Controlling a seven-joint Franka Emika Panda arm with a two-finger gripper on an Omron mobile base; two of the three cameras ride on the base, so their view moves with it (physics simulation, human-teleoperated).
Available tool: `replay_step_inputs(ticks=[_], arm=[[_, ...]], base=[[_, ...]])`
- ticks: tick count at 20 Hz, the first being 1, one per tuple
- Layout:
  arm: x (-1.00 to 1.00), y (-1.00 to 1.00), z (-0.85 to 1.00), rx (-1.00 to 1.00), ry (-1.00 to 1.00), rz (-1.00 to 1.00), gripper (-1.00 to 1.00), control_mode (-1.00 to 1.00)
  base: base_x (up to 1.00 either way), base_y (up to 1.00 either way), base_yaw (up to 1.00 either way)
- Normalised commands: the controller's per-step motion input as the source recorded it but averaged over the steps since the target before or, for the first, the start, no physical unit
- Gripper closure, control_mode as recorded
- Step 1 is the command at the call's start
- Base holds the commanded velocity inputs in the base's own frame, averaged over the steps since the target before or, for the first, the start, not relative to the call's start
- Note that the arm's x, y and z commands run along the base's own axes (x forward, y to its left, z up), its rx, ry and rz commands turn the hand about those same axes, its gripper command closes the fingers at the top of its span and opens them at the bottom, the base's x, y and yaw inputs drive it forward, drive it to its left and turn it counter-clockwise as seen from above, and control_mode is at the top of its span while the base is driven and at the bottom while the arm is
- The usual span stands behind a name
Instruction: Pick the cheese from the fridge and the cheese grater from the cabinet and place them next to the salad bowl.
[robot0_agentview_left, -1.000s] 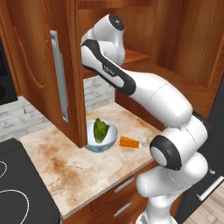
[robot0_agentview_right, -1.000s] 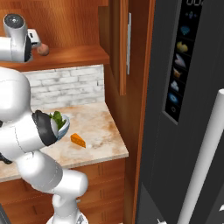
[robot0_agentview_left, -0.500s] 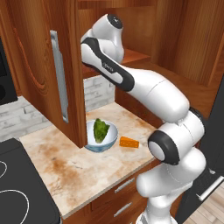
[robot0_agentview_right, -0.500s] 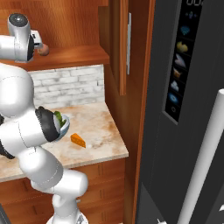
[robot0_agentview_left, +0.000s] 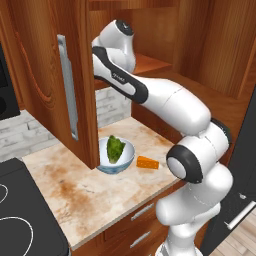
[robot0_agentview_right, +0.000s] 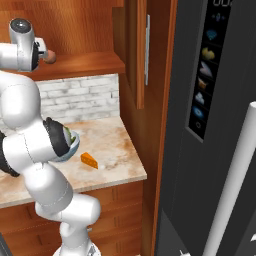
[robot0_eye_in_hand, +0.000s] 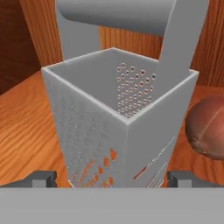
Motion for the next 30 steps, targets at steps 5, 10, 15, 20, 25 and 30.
replay_step_inputs(ticks=[5, 10, 15, 20, 25, 30], arm=[[0.34, 0.05, -0.01, 0.0, 0.0, 0.0, -1.0, -1.0], [0.06, 0.01, 0.0, 0.0, 0.0, 0.0, -1.0, -1.0], [0.0, 0.0, 0.0, 0.0, 0.0, 0.0, 1.0, -1.0], [0.0, 0.0, 0.0, 0.0, 0.0, 0.0, 1.0, -1.0], [-0.07, 0.0, 0.0, 0.0, 0.0, 0.0, 1.0, -1.0], [-0.54, 0.0, 0.0, 0.0, 0.0, 0.0, 1.0, -1.0]], base=[[0.0, 0.0, 0.0], [0.0, 0.0, 0.0], [0.0, 0.0, 0.0], [0.0, 0.0, 0.0], [0.0, 0.0, 0.0], [0.0, 0.0, 0.0]])
